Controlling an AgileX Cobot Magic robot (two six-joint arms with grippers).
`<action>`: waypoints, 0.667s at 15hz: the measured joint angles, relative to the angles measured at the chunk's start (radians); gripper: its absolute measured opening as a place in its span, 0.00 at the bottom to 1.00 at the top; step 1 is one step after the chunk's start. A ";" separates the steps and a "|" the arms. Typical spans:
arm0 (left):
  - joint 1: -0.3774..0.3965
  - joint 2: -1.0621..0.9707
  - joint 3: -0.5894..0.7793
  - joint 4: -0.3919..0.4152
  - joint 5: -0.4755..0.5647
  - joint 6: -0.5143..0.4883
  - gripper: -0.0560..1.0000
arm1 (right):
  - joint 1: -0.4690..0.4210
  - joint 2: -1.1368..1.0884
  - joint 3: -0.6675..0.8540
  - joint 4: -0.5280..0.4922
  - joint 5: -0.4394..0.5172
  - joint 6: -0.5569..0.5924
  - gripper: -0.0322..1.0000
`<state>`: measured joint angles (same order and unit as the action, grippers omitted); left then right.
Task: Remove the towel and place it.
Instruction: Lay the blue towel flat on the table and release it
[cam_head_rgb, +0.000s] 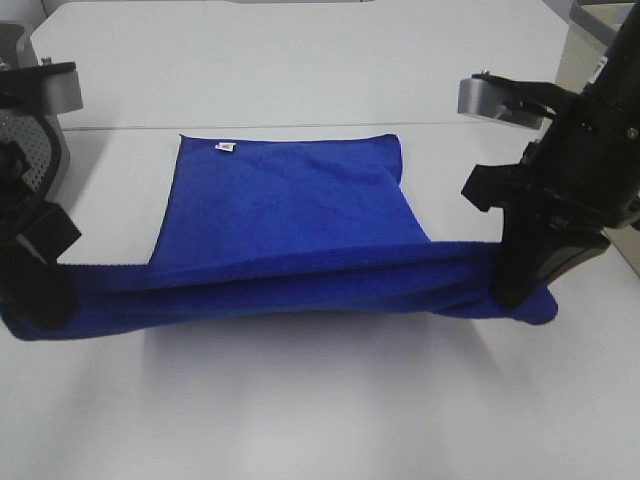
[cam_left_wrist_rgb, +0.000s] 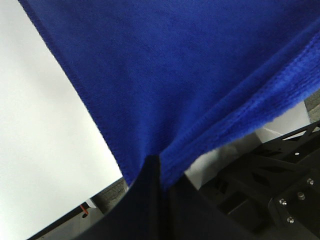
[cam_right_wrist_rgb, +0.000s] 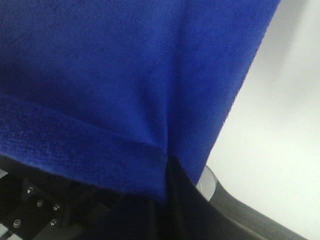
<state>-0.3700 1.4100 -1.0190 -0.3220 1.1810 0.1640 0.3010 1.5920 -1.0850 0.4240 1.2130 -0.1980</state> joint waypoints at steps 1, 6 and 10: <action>0.000 -0.015 0.037 -0.021 -0.003 0.000 0.05 | 0.000 -0.007 0.039 0.010 0.000 0.000 0.03; -0.039 -0.065 0.184 -0.115 -0.007 -0.009 0.05 | 0.000 -0.014 0.201 0.031 -0.002 0.000 0.03; -0.119 -0.070 0.291 -0.136 -0.023 -0.051 0.05 | 0.000 -0.015 0.326 0.065 -0.004 -0.027 0.03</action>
<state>-0.4890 1.3400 -0.7280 -0.4580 1.1580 0.1130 0.3010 1.5770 -0.7590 0.4890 1.2090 -0.2250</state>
